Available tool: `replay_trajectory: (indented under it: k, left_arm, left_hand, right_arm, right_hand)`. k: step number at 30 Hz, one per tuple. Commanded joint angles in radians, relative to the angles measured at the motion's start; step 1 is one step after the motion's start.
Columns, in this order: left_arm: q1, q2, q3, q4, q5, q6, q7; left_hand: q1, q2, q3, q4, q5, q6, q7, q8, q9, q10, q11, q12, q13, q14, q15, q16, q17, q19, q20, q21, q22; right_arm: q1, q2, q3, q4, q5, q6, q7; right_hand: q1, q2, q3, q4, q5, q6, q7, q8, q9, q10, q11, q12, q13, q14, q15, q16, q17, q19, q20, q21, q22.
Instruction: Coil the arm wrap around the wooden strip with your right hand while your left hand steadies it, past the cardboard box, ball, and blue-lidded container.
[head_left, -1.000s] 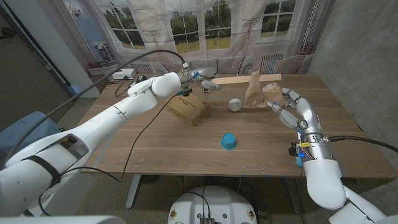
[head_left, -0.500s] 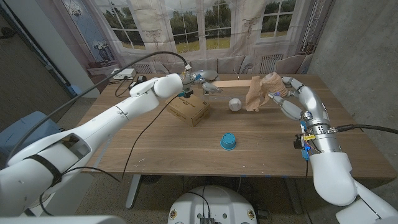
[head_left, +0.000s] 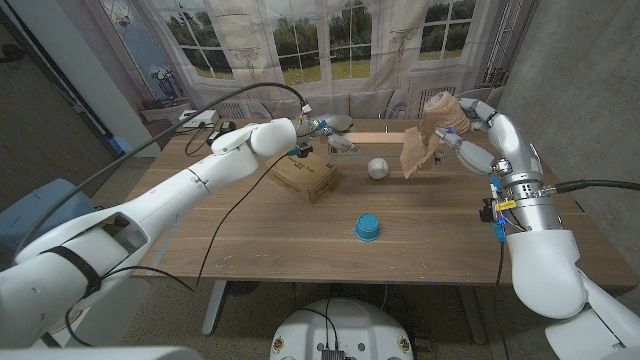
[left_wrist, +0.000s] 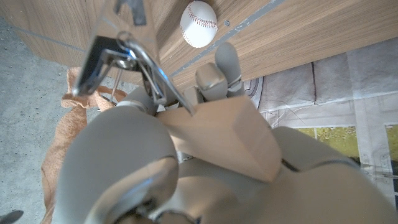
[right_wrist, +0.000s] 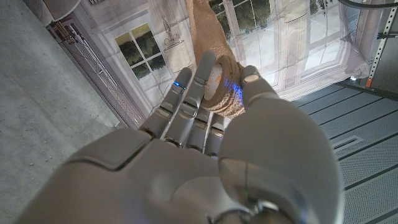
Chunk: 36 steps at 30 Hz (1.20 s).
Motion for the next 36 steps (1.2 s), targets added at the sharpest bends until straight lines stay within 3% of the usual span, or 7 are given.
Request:
replay_trajectory:
  k: [1, 12, 29, 36]
  left_arm:
    - [-0.005, -0.003, 0.004, -0.005, 0.006, -0.001, -0.01]
    - [-0.001, -0.001, 0.005, -0.018, 0.008, 0.01, -0.019]
    - [-0.001, -0.007, 0.015, -0.027, 0.018, 0.009, -0.024]
    - [0.02, 0.022, 0.032, -0.106, 0.178, 0.02, 0.052]
  left_hand:
    - [0.012, -0.002, 0.004, 0.002, 0.006, -0.019, 0.027, 0.007, 0.003, 0.007, -0.02, 0.006, 0.0, 0.002, 0.0, 0.004, 0.003, 0.008, -0.045, 0.003, 0.004]
    - [0.011, -0.002, 0.003, 0.003, 0.007, -0.022, 0.027, 0.011, 0.004, 0.006, -0.018, 0.005, 0.0, 0.002, 0.001, 0.001, -0.003, 0.008, -0.046, 0.003, 0.004]
    - [0.01, -0.002, 0.003, 0.003, 0.009, -0.023, 0.027, 0.013, -0.001, 0.006, -0.022, 0.005, 0.0, 0.004, -0.002, 0.004, 0.002, 0.007, -0.045, 0.004, 0.006]
    - [0.01, -0.002, 0.003, 0.003, 0.01, -0.022, 0.027, 0.014, -0.003, 0.007, -0.017, 0.006, 0.0, 0.001, -0.001, 0.004, 0.002, 0.008, -0.045, 0.002, 0.002]
  right_arm:
    - [0.12, 0.01, 0.023, 0.006, 0.012, 0.014, 0.085]
    - [0.253, -0.028, 0.018, 0.031, 0.071, -0.004, 0.184]
    - [0.424, -0.094, -0.019, 0.071, 0.15, -0.055, 0.265]
    - [0.513, -0.103, -0.008, 0.139, 0.297, -0.057, 0.304]
  right_hand:
    - [0.048, 0.085, 0.008, 0.015, 0.007, 0.438, -0.045, 0.097, 0.02, 0.294, -0.077, 0.055, 0.012, -0.001, -0.102, -0.003, 0.003, -0.004, -0.032, 0.008, 0.0]
    - [0.048, 0.085, 0.005, 0.015, 0.009, 0.442, -0.043, 0.097, 0.021, 0.3, -0.074, 0.057, 0.015, 0.005, -0.102, -0.004, 0.007, -0.002, -0.029, 0.017, -0.002]
    - [0.049, 0.088, 0.004, 0.015, 0.011, 0.447, -0.04, 0.095, 0.02, 0.309, -0.07, 0.057, 0.014, 0.011, -0.102, -0.009, 0.011, -0.002, -0.026, 0.03, -0.004]
    - [0.048, 0.086, 0.002, 0.015, 0.012, 0.45, -0.039, 0.092, 0.017, 0.309, -0.071, 0.054, 0.011, 0.014, -0.1, -0.01, 0.014, -0.003, -0.025, 0.036, -0.006]
